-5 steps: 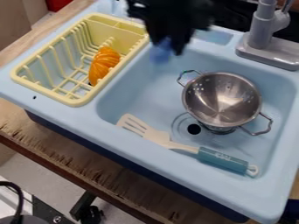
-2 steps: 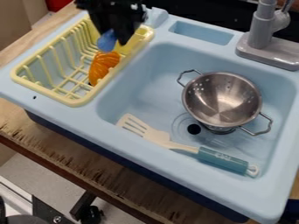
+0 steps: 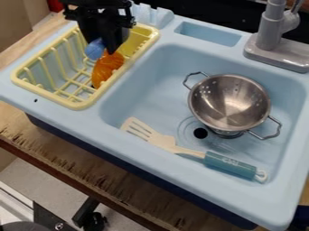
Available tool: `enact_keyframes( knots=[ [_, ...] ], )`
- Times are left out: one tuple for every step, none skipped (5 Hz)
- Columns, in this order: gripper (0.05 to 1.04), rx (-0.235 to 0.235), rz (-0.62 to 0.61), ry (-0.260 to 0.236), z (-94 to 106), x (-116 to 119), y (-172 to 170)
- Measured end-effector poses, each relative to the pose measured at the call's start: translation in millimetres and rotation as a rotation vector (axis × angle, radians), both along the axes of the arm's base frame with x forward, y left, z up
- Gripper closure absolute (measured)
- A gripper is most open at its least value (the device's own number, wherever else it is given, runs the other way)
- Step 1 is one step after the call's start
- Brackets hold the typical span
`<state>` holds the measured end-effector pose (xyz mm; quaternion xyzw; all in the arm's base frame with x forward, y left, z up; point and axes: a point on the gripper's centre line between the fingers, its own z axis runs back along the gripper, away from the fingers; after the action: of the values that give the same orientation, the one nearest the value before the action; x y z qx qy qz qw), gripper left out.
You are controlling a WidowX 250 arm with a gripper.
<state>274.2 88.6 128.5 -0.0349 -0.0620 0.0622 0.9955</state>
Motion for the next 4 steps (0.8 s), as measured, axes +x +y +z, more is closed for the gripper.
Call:
enact_keyframes(
  knots=[
    [0.781,-0.028,0.044,0.04,2.1,4.3,1.7],
    [0.781,-0.042,0.069,0.066,4.8,6.2,1.0],
    [0.781,-0.045,0.087,0.068,4.3,9.2,-0.8],
    [0.781,-0.032,0.095,0.074,0.1,11.8,-2.1]
  ],
)
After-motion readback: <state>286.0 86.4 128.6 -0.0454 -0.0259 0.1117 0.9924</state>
